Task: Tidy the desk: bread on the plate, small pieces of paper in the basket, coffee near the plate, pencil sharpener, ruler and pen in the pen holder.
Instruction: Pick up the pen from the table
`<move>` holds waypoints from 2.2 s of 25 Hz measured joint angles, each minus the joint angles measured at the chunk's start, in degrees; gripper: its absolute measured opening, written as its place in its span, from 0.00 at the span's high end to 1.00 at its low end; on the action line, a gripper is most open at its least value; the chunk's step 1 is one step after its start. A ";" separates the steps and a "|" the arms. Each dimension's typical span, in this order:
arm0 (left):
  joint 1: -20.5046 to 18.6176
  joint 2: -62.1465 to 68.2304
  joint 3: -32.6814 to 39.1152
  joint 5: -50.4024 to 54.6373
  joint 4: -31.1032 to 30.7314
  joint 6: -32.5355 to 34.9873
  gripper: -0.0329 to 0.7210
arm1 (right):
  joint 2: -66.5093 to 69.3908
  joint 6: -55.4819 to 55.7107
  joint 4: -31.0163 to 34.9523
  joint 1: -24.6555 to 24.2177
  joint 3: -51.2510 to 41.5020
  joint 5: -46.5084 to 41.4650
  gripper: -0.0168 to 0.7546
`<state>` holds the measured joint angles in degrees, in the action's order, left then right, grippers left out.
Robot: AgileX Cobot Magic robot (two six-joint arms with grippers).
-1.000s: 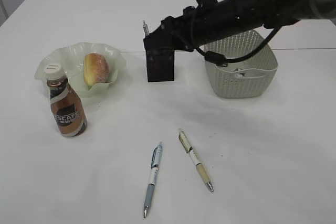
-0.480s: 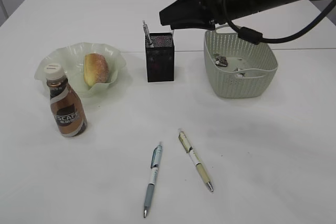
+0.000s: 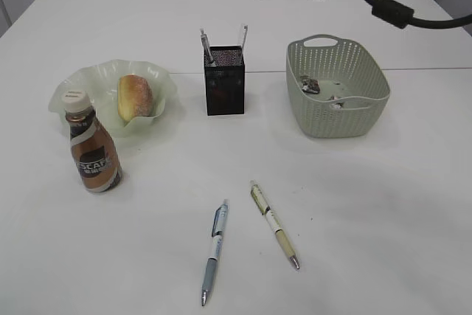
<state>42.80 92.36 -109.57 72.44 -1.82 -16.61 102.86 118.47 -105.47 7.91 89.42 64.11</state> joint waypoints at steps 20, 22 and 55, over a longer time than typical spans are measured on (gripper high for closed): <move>0.45 12.85 3.43 -0.45 1.82 -3.80 0.63 | 0.00 -14.72 0.00 -10.63 -0.09 -1.71 0.57; 0.45 14.64 5.32 -0.52 3.25 -4.62 0.64 | 0.10 -14.85 0.00 -10.63 -0.35 -1.97 0.57; 1.90 35.84 12.63 -2.96 1.82 -13.08 0.64 | 1.00 -15.07 0.00 -10.63 -2.65 -5.31 0.57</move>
<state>44.70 128.20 -96.94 69.48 0.00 -29.69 103.86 103.40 -105.47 -2.72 86.77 58.80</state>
